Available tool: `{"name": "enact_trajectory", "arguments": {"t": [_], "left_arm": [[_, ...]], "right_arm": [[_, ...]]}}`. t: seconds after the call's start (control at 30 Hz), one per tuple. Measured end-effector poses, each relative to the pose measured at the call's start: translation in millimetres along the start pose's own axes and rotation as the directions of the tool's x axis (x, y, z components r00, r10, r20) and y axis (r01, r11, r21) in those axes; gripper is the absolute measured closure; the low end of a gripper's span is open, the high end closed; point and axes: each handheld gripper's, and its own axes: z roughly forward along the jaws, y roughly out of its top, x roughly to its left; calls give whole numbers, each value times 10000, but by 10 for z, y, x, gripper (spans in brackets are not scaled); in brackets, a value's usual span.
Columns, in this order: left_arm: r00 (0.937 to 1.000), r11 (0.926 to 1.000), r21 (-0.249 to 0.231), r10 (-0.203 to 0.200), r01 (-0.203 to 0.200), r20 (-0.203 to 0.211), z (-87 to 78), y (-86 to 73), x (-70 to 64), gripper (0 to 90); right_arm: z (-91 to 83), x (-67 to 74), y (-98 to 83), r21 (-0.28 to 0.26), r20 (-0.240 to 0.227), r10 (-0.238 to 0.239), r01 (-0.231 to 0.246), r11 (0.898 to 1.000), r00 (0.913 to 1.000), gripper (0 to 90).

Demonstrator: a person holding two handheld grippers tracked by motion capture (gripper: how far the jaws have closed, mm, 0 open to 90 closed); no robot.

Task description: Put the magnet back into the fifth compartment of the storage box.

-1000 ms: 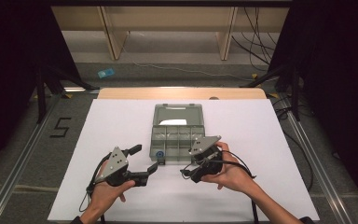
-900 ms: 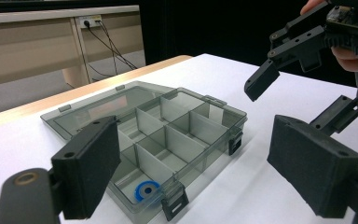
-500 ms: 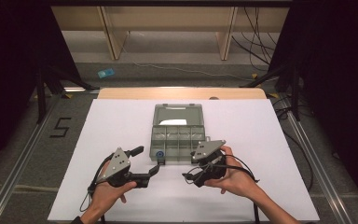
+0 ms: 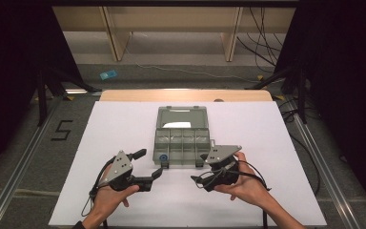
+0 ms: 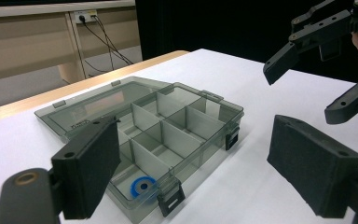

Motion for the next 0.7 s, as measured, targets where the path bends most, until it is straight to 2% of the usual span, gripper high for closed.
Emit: {"name": "enact_trajectory", "arguments": {"t": [0.33, 0.63, 0.7], "left_arm": [[10000, 10000, -19, 32, -32, -6, -3, 3, 4, 162], [10000, 10000, -23, 30, -30, -9, -4, 3, 4, 162], [10000, 10000, -28, 26, -26, -11, -4, 3, 4, 162]], "right_arm": [[-69, -16, -81, -605, 125, 465, -457, 9971, 9988, 260], [-128, -31, -136, -914, 214, 609, -587, 9941, 9979, 259], [-137, -35, -148, -1135, 197, 617, -591, 9918, 9979, 259]]}}
